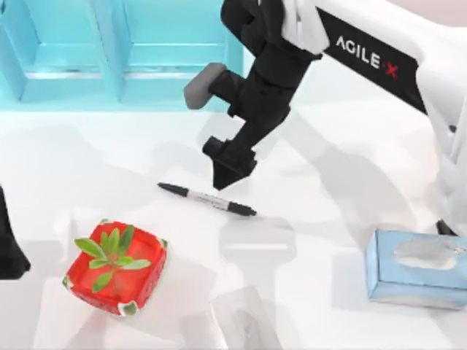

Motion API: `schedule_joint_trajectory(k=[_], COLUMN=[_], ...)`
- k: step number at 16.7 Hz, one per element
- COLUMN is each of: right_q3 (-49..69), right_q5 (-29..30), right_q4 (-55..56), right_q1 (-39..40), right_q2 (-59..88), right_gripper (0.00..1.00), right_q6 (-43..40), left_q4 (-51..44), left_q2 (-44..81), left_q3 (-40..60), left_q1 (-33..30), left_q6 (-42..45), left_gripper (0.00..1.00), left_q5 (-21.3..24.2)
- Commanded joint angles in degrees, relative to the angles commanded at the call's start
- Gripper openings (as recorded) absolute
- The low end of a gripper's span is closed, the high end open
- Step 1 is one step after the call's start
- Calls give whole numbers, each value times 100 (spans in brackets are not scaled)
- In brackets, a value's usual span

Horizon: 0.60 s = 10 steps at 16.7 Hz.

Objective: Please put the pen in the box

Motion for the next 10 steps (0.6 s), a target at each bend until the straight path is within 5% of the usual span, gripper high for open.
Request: schedule_joint_trajectory(k=[10], right_q3=[-865], right_q5=[28], right_q4=[1320], right_q1=[292], right_q2=[342], right_gripper=[100], right_q6=[315], left_q4=[0], left_q2=[0], left_q3=[0], left_q1=[0], left_q6=[0], left_gripper=[100], left_q5=[0])
